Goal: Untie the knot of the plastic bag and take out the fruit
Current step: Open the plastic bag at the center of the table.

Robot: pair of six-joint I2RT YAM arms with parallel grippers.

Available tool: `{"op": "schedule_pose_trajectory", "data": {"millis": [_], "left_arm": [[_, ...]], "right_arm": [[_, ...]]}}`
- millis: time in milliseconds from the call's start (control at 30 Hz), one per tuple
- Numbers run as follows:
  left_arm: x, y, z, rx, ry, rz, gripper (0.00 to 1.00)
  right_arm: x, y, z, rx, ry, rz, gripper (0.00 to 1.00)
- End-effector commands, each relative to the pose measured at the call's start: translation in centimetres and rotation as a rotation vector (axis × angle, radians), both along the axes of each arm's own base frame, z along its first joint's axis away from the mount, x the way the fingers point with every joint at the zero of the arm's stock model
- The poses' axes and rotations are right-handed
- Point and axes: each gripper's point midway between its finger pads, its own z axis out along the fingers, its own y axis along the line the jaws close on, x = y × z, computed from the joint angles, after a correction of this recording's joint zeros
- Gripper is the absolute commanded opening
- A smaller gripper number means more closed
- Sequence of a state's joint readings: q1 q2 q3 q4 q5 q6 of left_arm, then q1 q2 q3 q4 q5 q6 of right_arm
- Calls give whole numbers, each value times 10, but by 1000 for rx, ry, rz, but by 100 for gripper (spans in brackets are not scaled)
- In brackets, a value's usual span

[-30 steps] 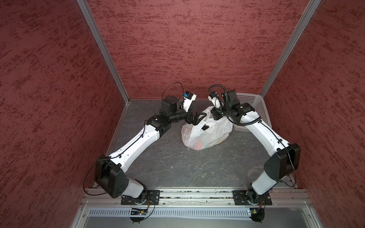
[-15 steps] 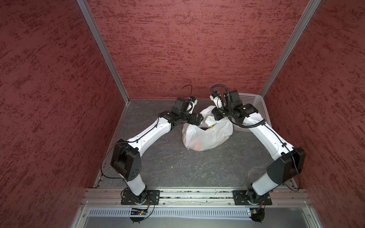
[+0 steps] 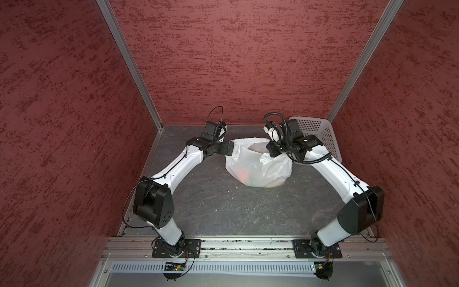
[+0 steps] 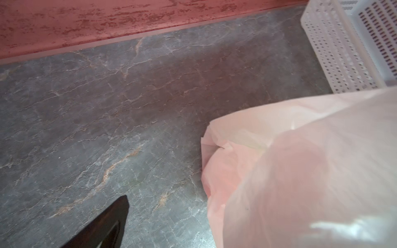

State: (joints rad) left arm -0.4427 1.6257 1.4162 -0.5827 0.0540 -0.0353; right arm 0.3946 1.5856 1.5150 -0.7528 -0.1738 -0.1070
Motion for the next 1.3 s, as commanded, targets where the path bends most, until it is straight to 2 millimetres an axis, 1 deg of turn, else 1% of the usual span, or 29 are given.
{"op": "schedule_pose_trajectory", "data": {"millis": [0,33,100,167,233,267,367,500,600,700,800,833,900,967,1033,1133,1200,1233,1267], "left_arm": [[-31,-48,36,-85,-102,-187,100],[-38,-58,43,-105,-121,-221,100],[-46,-72,51,-126,-142,-251,100],[-50,-81,56,-141,-155,-261,100],[-47,-86,59,-146,-173,-247,100],[-44,-87,60,-146,-181,-232,100],[-24,-83,56,-109,-203,-153,100],[2,-76,57,-83,-263,-59,100],[23,-70,50,-70,-253,4,100],[38,-67,47,-96,-246,37,100],[48,-68,48,-134,-257,34,100],[50,-69,46,-140,-254,27,100],[57,-69,30,-124,-205,23,100],[62,-63,15,-80,-165,42,100],[65,-51,4,-27,-145,76,100],[60,-26,-1,-6,-109,120,100],[54,-5,-5,-2,-73,144,98],[51,3,-8,5,-53,151,98],[49,15,-13,20,-29,167,97]], "right_arm": [[2,0,16,44,-19,-25,0],[3,1,18,53,-19,-27,0],[4,3,22,67,-19,-24,0],[4,6,27,82,-19,-23,0],[4,8,30,97,-20,-18,0],[4,8,32,103,-21,-17,0],[2,10,35,119,-23,-9,0],[0,11,37,125,-24,-4,0],[-3,10,40,132,-28,-1,0],[-6,10,39,137,-26,1,0],[-8,10,37,140,-21,5,0],[-9,10,36,141,-22,5,0],[-8,10,37,144,-26,4,0],[-6,10,38,141,-33,-2,0],[-4,7,38,127,-40,-12,0],[3,-2,33,81,-42,-57,0],[7,-9,25,49,-28,-87,0],[8,-10,22,44,-23,-91,0],[10,-11,22,46,-23,-96,0]]}}
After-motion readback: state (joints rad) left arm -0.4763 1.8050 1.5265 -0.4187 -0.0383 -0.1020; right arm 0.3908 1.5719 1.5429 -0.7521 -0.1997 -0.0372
